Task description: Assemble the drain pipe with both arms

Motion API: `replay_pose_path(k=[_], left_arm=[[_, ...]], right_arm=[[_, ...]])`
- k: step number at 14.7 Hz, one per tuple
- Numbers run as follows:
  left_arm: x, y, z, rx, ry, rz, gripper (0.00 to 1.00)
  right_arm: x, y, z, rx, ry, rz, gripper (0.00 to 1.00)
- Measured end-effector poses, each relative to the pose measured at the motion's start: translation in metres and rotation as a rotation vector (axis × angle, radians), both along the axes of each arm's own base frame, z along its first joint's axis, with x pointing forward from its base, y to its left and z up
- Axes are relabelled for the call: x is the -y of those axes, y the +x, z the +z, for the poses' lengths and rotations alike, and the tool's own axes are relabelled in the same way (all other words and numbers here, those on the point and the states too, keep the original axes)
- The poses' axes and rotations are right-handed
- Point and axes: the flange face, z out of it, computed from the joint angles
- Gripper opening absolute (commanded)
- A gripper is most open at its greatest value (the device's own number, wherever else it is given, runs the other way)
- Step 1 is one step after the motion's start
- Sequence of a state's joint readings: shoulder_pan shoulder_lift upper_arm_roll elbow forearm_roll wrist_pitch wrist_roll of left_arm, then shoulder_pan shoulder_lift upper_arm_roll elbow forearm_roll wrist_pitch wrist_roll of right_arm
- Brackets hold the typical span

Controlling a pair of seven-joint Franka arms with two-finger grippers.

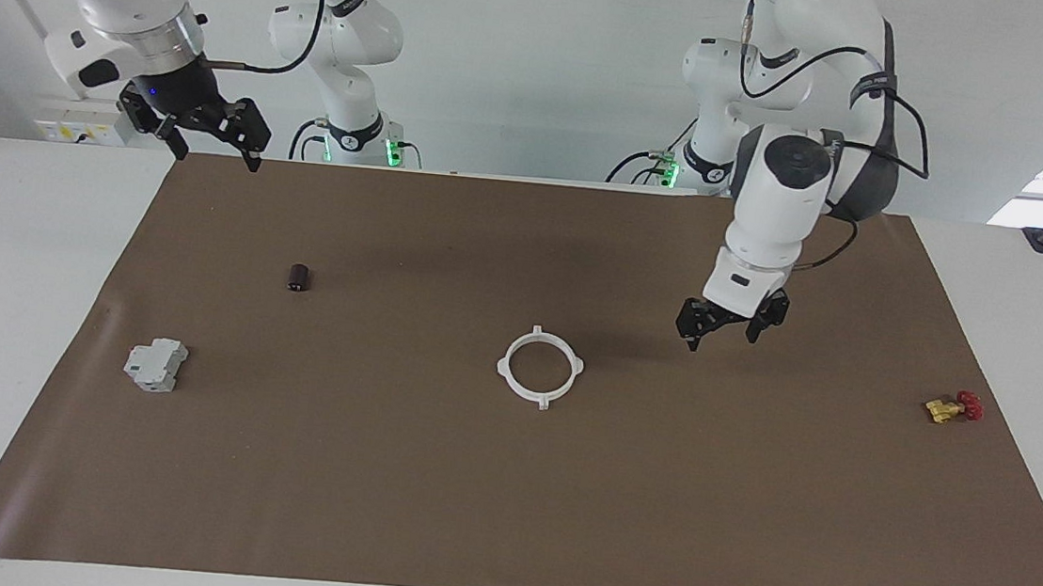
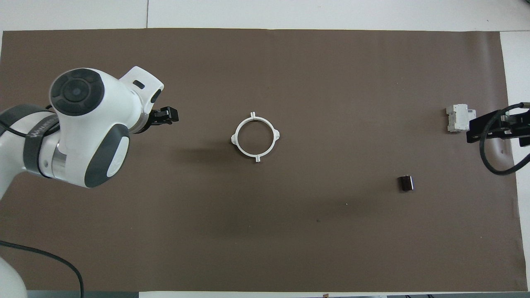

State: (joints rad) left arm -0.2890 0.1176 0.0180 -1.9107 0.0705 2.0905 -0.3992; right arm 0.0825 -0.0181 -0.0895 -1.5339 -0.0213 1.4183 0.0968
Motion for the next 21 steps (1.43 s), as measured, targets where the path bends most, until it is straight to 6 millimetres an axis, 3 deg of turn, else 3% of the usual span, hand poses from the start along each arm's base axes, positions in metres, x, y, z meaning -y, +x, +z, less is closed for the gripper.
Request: replay_pose_path(k=[5,8,12,15,18,21], left_arm=[[-0.135,-0.004,0.041,-0.052,-0.060,-0.002,1.00],[-0.183,-0.021,0.079,-0.039,-0.065,0.006,1.00],[-0.189,-0.028,0.140,-0.022,-0.065,0.000,1.00],[-0.188,-0.032,0.171,-0.034,-0.065,-0.022,1.00],[-0.188,-0.034,0.186,-0.065,-0.066,-0.030,1.00],[-0.186,-0.033,0.180,-0.096,-0.068,-0.036,1.00]], right_arm=[[-0.001,0.000,0.001,0.002,0.001,0.001,1.00],[-0.005,0.000,0.004,0.010,0.001,0.009,1.00],[-0.004,0.000,0.007,0.017,0.001,0.008,1.00],[0.005,0.001,0.007,0.022,0.003,0.022,1.00],[0.013,0.002,0.006,0.031,0.004,0.023,1.00],[0.014,0.003,0.004,0.037,0.004,0.022,1.00]])
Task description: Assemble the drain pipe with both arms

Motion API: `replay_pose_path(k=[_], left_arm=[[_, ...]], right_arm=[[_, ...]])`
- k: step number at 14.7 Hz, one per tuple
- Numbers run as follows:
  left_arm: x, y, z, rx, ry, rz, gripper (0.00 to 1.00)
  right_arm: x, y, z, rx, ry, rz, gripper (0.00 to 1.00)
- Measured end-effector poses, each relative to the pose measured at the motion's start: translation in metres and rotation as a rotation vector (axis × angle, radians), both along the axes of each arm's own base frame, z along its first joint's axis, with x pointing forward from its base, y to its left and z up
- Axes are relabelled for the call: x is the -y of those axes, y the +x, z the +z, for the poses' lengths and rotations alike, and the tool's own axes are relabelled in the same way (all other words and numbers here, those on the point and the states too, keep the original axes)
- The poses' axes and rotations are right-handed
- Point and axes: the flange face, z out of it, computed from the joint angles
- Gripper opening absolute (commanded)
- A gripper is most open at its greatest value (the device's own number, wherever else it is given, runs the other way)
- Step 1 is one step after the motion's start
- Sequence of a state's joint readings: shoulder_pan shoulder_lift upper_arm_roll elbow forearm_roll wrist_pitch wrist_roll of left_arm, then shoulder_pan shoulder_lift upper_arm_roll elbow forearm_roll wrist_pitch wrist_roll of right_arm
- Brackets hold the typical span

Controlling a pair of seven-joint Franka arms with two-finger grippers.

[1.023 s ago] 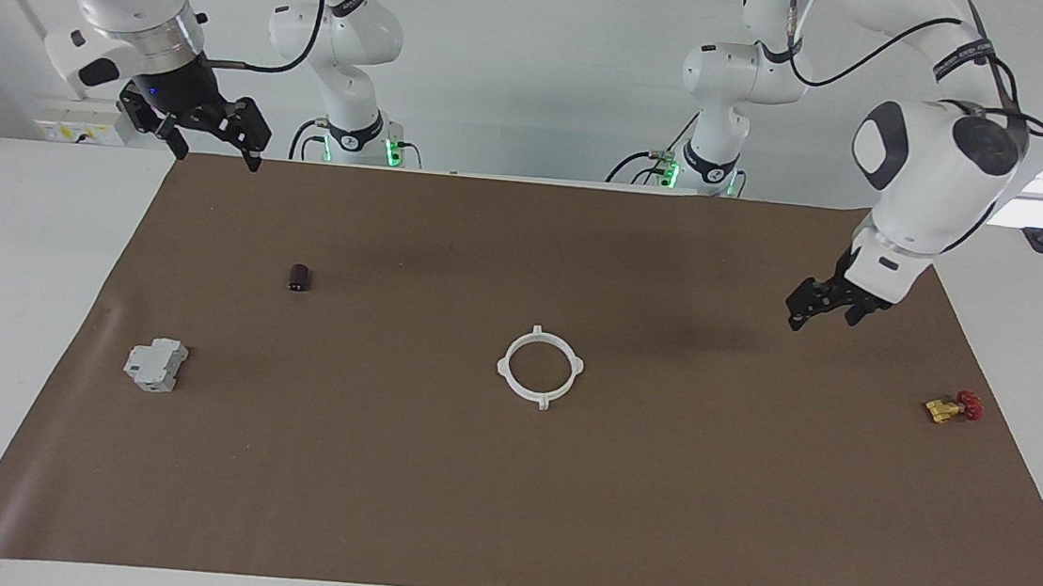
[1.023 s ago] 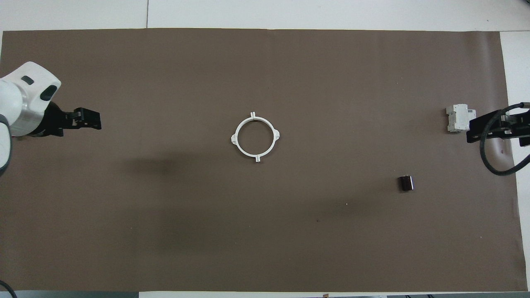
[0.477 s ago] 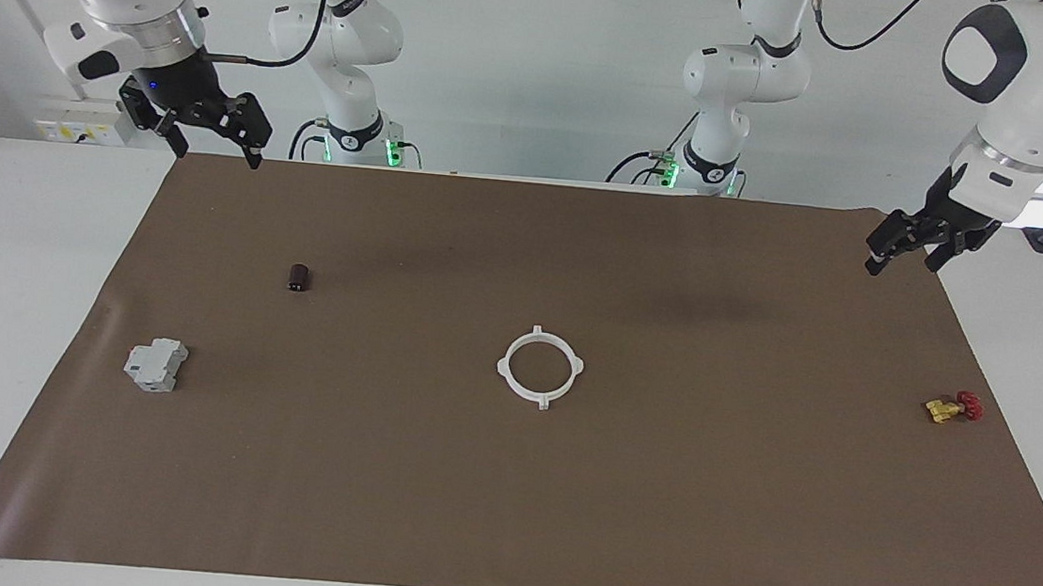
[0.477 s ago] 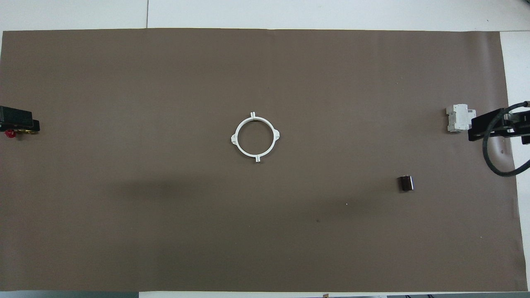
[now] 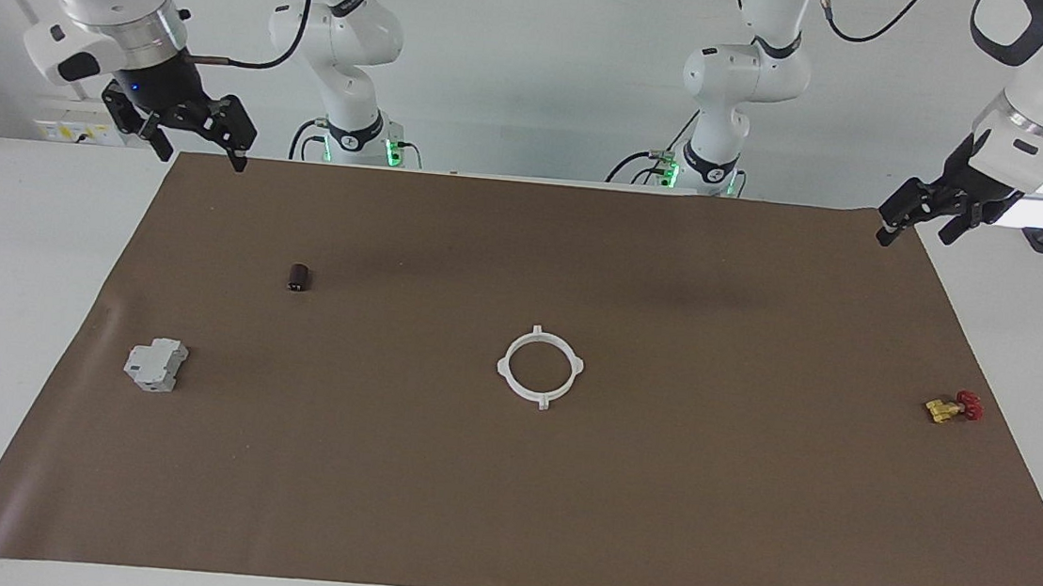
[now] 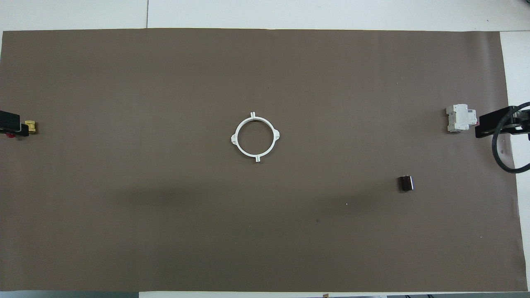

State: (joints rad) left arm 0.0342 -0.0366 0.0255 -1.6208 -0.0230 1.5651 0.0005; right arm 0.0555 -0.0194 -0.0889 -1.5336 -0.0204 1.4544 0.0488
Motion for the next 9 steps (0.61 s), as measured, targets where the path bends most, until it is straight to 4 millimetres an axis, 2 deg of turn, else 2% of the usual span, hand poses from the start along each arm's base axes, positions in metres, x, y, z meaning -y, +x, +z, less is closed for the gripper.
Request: replay_pose_path(k=[6,9], left_arm=[[0.005,0.008,-0.015,-0.032,-0.001,-0.016,1.00],[0.006,0.010,-0.017,-0.027,-0.001,-0.036,1.00]], right_arm=[[0.000,0.000,-0.001,-0.001,0.000,0.000,1.00],[0.000,0.000,-0.001,-0.001,0.000,0.000,1.00]])
